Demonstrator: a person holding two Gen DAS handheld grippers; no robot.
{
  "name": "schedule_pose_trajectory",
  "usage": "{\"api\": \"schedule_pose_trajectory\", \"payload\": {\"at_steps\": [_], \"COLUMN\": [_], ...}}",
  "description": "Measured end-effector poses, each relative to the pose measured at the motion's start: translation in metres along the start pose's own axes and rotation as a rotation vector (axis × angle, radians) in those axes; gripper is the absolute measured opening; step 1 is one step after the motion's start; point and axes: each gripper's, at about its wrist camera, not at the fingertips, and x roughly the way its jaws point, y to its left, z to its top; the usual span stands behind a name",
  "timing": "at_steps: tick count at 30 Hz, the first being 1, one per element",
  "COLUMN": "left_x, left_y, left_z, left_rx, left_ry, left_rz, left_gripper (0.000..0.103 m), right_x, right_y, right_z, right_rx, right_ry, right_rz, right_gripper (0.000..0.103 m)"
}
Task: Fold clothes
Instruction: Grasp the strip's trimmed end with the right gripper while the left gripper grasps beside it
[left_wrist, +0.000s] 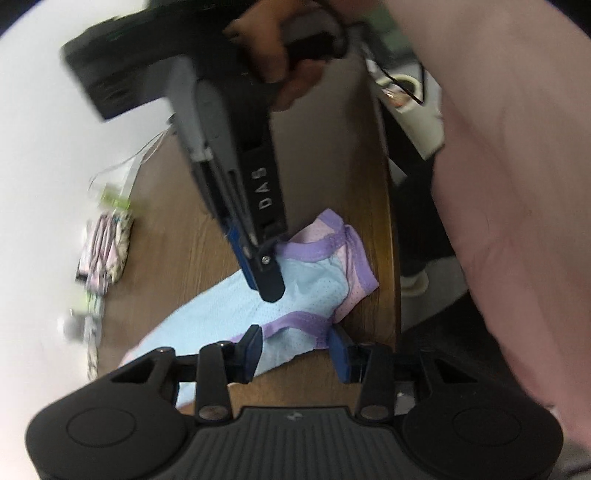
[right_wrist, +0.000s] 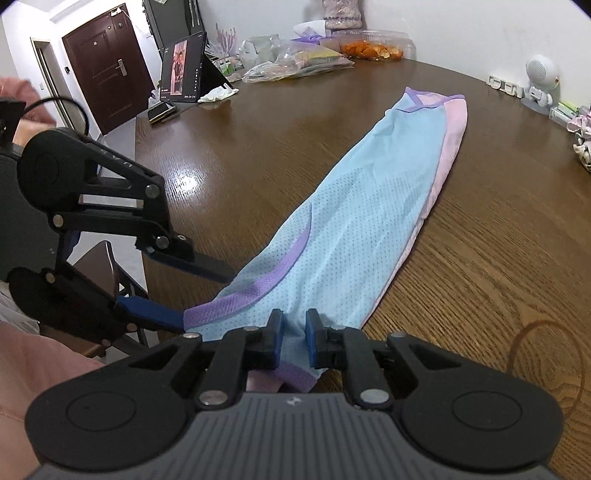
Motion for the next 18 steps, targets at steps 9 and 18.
{"api": "schedule_pose_trajectory", "payload": {"at_steps": [9, 18], "left_x": [0.011, 0.022], "left_y": [0.01, 0.066], "left_z": [0.001, -0.046], "left_rx": [0.035, -0.459], "left_ry": [-0.028, -0.15], "left_rz": [-0.106, -0.291], "left_gripper": [0.008, 0.007], "right_x": [0.0, -0.039], "right_y": [-0.006, -0.01], "right_z": [0.001, -0.014], "right_rx": [0.025, -0.073], "right_ry": [-0.008, -0.099], "right_rz": [0.026, 0.101], "right_gripper": [0.013, 0.046]}}
